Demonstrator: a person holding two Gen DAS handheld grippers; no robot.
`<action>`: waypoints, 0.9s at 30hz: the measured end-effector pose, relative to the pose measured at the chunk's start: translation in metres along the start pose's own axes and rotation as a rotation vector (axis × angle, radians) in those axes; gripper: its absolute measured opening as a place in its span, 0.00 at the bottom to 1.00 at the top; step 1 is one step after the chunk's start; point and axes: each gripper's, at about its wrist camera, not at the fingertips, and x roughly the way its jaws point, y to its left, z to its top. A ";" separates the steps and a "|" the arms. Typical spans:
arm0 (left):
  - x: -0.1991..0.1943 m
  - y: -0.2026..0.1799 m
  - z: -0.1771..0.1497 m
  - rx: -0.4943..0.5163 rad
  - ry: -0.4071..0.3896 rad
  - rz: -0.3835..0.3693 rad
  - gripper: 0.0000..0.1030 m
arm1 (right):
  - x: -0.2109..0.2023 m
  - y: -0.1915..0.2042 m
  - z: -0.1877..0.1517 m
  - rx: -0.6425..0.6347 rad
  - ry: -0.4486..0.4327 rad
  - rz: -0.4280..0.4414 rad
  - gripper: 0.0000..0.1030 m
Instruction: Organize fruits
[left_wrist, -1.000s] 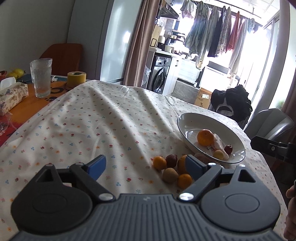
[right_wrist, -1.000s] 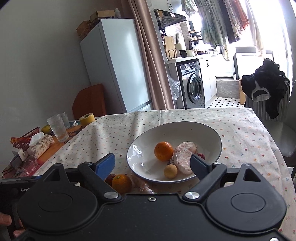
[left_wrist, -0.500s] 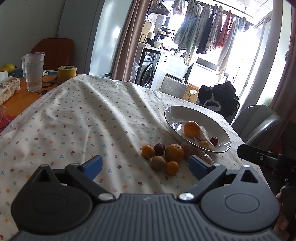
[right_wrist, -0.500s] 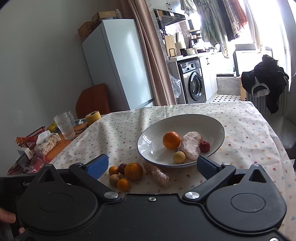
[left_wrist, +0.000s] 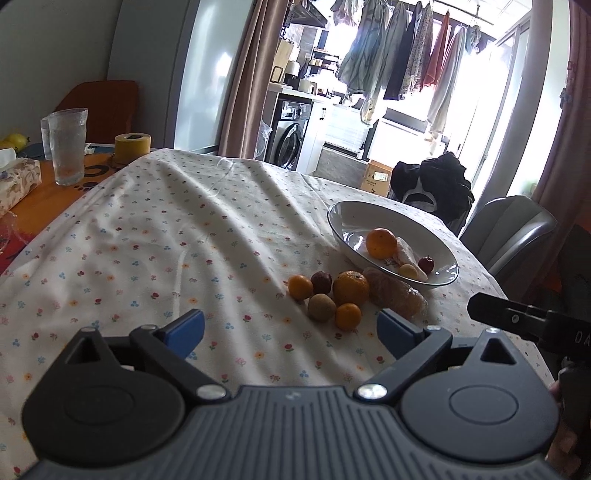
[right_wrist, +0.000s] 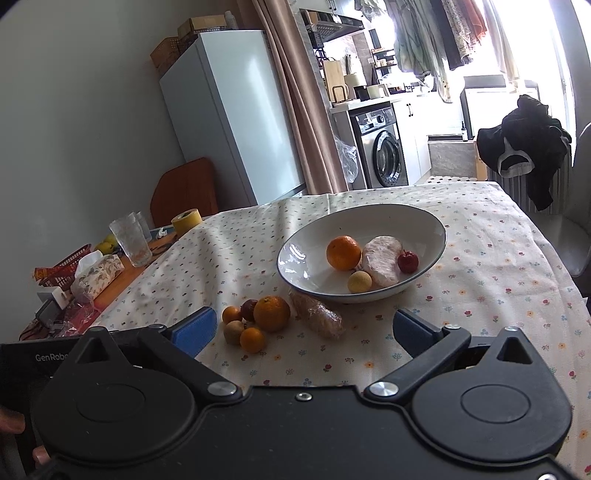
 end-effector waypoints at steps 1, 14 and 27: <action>0.000 0.001 0.000 0.007 0.002 -0.003 0.96 | 0.000 0.000 -0.001 0.001 0.002 0.000 1.00; 0.003 0.022 -0.005 0.064 0.012 -0.014 0.96 | 0.011 0.009 -0.009 -0.005 0.035 0.017 1.00; 0.031 0.020 -0.008 0.052 0.017 -0.037 0.86 | 0.035 0.020 -0.020 -0.051 0.083 0.034 0.82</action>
